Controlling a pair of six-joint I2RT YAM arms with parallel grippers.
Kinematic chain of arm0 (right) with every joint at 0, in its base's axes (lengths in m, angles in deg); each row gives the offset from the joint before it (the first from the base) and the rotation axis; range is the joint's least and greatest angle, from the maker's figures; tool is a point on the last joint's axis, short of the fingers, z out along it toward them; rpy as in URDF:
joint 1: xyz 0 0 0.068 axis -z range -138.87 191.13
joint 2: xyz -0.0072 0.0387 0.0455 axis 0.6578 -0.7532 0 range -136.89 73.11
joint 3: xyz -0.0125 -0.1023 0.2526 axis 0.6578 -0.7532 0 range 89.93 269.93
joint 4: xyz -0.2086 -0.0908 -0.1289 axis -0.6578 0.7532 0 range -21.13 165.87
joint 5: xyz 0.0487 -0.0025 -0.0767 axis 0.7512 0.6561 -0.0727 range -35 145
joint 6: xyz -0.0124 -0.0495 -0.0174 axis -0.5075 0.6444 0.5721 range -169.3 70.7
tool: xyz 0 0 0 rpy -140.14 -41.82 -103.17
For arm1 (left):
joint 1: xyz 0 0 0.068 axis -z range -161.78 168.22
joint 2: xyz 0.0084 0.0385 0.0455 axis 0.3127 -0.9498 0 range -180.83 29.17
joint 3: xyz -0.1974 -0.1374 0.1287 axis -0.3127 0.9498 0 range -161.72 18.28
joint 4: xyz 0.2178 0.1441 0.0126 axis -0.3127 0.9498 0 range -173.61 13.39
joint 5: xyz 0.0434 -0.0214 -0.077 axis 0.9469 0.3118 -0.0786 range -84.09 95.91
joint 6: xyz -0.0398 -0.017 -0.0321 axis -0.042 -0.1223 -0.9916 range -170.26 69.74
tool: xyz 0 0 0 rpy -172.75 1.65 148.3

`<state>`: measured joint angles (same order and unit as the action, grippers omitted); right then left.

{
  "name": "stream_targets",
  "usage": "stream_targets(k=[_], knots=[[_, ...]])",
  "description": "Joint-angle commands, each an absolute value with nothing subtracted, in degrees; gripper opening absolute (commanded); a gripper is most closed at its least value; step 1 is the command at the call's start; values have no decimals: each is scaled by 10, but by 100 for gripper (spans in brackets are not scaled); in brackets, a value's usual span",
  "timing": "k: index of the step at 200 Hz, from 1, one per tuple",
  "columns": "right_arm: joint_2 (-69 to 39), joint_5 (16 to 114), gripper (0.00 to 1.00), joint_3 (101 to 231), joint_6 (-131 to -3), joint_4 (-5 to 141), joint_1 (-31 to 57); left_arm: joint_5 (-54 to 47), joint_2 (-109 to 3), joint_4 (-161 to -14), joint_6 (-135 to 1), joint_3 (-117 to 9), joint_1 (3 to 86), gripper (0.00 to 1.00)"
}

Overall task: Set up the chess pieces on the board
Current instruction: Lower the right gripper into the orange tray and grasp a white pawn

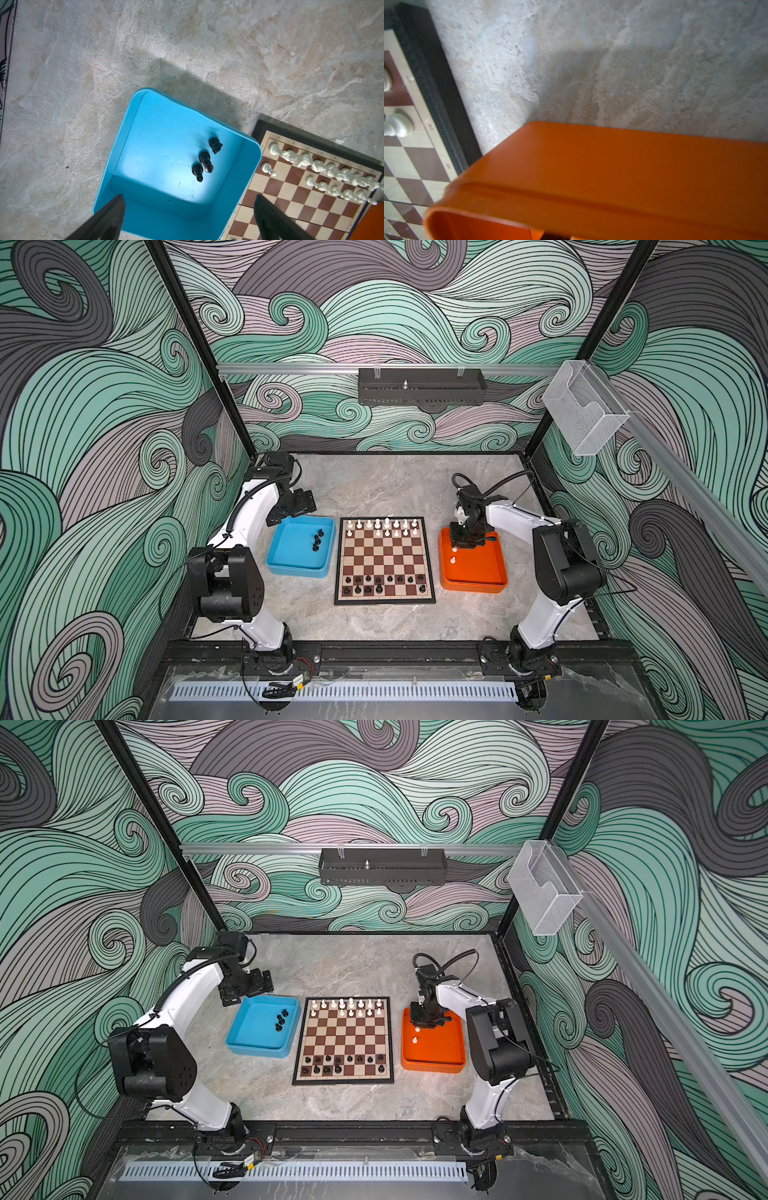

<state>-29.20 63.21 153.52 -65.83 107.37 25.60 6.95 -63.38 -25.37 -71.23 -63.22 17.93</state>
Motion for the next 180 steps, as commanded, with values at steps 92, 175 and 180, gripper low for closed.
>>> stream_targets(k=[92, 175, 180], knots=[[-279, 633, 11, 1554, -656, 1092, 246, 68, -639, -256, -707, -629, 175, 99], [-236, 608, 11, 1596, -635, 1148, 229, 68, -635, -258, -707, -626, 175, 99], [-234, 609, 11, 1600, -634, 1151, 226, 68, -636, -258, -707, -627, 174, 99]])
